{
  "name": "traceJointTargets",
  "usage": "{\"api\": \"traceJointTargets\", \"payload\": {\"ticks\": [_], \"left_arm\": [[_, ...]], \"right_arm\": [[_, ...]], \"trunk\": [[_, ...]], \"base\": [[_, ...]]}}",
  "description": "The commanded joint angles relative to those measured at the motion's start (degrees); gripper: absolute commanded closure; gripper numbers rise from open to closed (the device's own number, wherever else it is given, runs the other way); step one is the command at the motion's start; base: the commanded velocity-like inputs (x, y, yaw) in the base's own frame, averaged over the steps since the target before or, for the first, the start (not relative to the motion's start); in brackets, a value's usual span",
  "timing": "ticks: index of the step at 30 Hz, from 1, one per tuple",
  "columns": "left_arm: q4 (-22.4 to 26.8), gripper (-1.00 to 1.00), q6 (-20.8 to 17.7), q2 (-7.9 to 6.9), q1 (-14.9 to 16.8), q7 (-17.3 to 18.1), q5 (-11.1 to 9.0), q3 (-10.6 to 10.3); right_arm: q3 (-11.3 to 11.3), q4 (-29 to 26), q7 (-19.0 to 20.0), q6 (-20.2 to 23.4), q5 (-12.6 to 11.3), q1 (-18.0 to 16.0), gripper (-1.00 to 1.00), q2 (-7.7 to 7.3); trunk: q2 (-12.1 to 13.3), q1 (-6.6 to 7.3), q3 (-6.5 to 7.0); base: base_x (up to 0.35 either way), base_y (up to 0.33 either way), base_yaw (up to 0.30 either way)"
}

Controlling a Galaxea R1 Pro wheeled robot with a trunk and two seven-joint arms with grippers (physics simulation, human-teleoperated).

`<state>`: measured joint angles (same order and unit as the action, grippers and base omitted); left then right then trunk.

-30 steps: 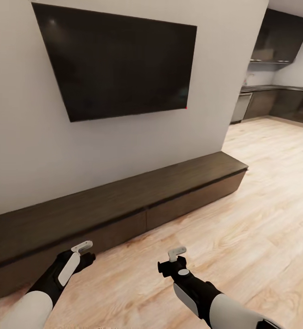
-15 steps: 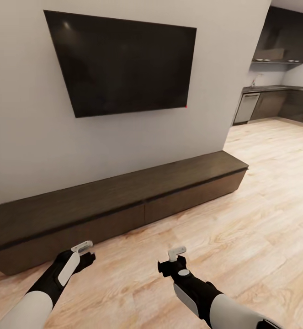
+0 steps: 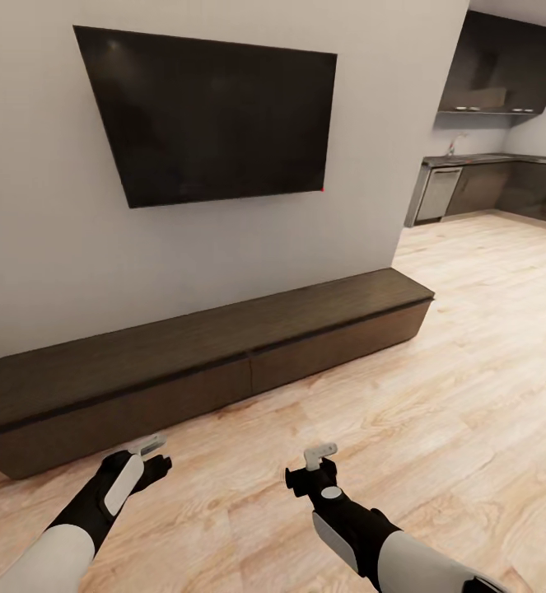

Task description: Place each of the two pumpkins and all three candles from the living room inside a cabinet in the living room (use any cabinet), then make sure every cabinet is closed, and position the cauldron so it is next to a table in the living room.

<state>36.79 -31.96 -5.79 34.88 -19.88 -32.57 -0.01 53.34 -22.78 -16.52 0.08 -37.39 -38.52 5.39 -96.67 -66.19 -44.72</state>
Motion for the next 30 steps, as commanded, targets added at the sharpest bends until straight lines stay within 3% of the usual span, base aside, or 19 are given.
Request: {"api": "traceJointTargets", "payload": {"ticks": [1, 8, 30], "left_arm": [[0.1, -1.0, -0.2, -0.01, 0.0, -0.5, -0.6, 0.0], [0.1, -1.0, -0.2, -0.01, 0.0, -0.4, -0.6, 0.0], [0.1, -1.0, -0.2, -0.01, 0.0, -0.3, -0.7, 0.2]], "right_arm": [[0.5, -0.1, -0.4, 0.0, -0.4, -0.1, -1.0, -0.03], [0.5, -0.1, -0.4, 0.0, -0.4, -0.1, -1.0, -0.03], [0.7, -0.2, -0.4, -0.1, -0.4, -0.1, -1.0, -0.03]], "trunk": [[0.0, 0.0, -0.05], [0.0, 0.0, -0.03], [0.0, 0.0, -0.02]], "base": [[-0.005, -0.292, 0.0], [0.047, -0.229, 0.09], [0.01, -0.037, 0.271]]}}
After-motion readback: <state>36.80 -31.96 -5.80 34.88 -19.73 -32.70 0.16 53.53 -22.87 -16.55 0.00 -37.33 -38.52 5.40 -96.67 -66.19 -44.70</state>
